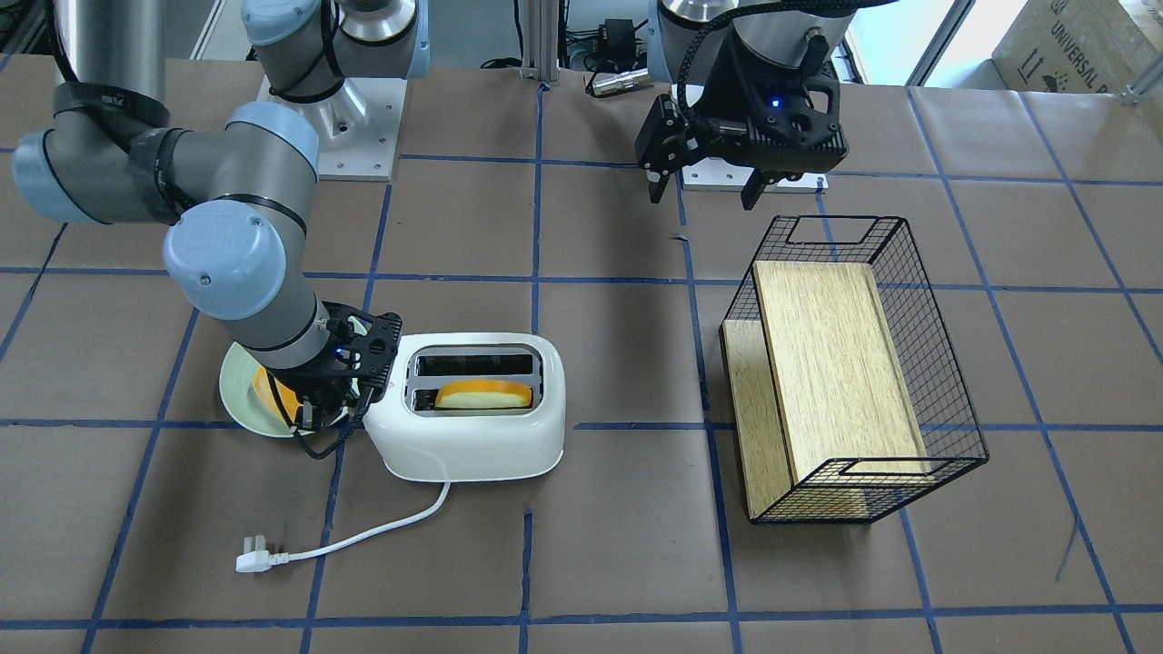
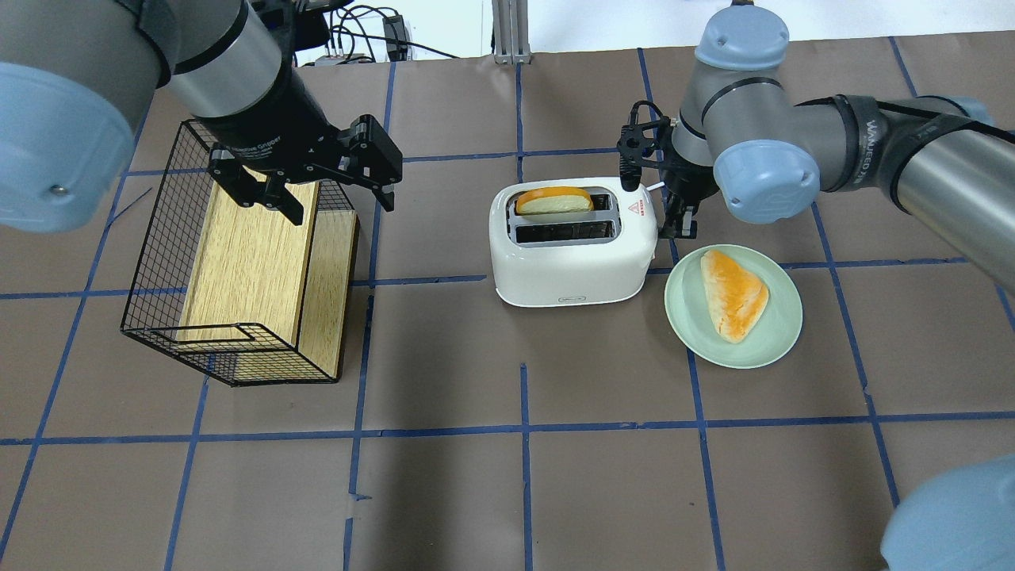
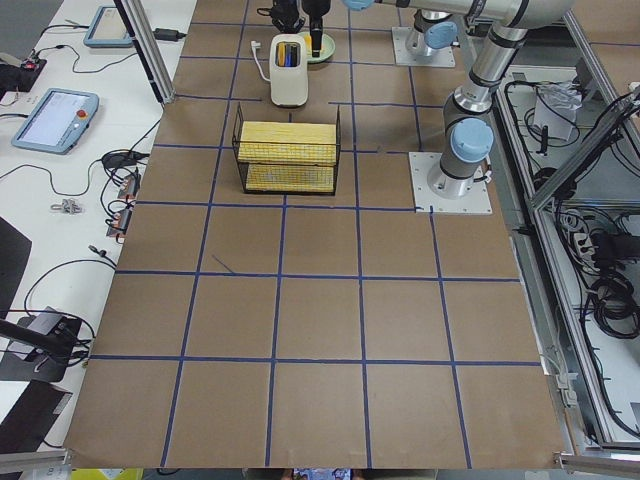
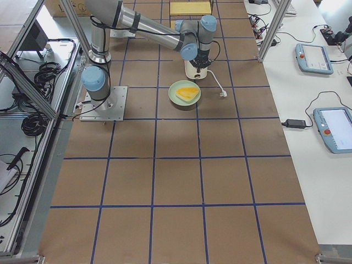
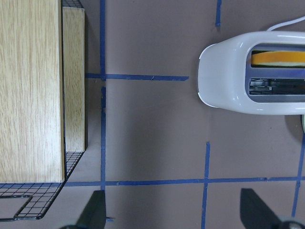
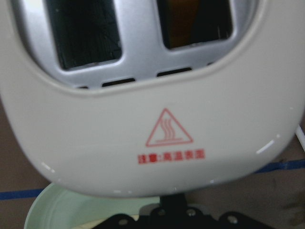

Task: Press toaster with right arm
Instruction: 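Hold the toaster lever down with the right gripper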

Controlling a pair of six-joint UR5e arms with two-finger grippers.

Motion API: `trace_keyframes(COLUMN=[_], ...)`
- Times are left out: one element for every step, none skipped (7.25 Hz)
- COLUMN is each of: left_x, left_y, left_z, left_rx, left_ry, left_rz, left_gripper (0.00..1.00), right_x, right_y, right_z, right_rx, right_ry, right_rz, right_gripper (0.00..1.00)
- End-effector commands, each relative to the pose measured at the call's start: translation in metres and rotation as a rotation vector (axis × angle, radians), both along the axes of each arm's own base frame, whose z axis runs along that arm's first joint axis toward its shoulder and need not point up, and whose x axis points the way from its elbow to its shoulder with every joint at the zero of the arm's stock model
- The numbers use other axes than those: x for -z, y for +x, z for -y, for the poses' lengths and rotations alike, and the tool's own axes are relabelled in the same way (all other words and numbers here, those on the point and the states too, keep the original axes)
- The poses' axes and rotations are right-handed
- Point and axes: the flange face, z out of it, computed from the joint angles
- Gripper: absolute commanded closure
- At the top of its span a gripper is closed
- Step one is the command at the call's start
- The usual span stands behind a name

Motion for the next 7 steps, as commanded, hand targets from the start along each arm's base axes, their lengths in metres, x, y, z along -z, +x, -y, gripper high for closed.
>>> trace_keyframes(left_x=[0.0000,0.0000,0.0000,0.0000,0.0000,0.0000,0.0000], left_y=[0.0004,0.0004,-0.0003,0.0004,0.0002,-0.0003,0.0004], left_z=[0.0002,0.0002,-0.0001,0.0002,0.0001,-0.0001,0.0002], left_rx=[-0.001,-0.001,0.000,-0.001,-0.001,0.000,-0.001], left_ry=[0.000,0.000,0.000,0.000,0.000,0.000,0.000], left_rz=[0.000,0.000,0.000,0.000,-0.001,0.000,0.000], left_gripper=[0.00,0.00,0.00,0.00,0.00,0.00,0.00], right_x=[0.0014,0.0024,0.0029,0.0056,0.0090,0.0083,0.0081], right_y=[-0.0001,-0.0001,-0.0003,-0.0002,-0.0001,-0.0002,-0.0002], right_z=[0.0011,0.0011,0.0008,-0.0010,-0.0031,-0.0025,-0.0020], right_rx=[0.000,0.000,0.000,0.000,0.000,0.000,-0.001], right_ry=[-0.004,-0.001,-0.001,0.005,0.009,-0.008,-0.016], right_rz=[-0.001,-0.001,-0.003,-0.002,0.000,-0.001,-0.001], right_gripper=[0.90,0.90,0.90,0.90,0.90,0.90,0.90])
